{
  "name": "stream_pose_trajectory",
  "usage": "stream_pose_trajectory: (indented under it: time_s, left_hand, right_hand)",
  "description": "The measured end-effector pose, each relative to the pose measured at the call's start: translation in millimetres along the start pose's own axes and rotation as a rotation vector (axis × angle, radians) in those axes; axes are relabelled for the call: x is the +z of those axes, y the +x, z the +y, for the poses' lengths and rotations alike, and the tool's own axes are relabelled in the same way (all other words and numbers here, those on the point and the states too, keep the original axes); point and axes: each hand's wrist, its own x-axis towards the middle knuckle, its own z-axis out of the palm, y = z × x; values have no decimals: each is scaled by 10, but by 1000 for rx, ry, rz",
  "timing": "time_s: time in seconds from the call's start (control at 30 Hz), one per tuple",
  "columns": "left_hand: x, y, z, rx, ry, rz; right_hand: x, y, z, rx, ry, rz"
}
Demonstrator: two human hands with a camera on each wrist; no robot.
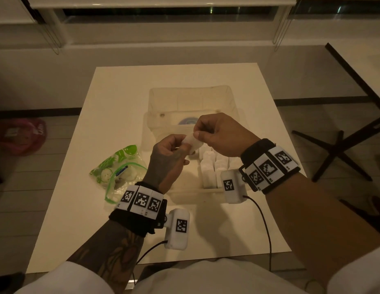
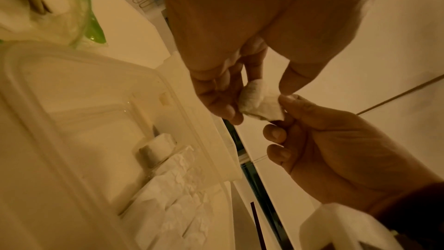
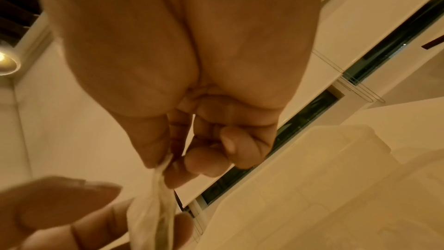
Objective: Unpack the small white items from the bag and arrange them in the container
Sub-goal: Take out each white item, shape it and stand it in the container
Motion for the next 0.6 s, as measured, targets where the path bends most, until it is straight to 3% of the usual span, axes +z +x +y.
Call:
stream_pose_trajectory:
  time_s: [0.17,0.3,0.6]
  left_hand:
    - [-19,64,27,5,81,-14]
    - [-16,61,84,-4,-13,-41]
    - [-38,102,91,-45,-48,-187]
  right_hand:
    - [-65,40,-23,-15,-117,-30]
    - [-51,65,-24,-25,-177,-18]
    - [-81,77,-47,-50,-101,-20]
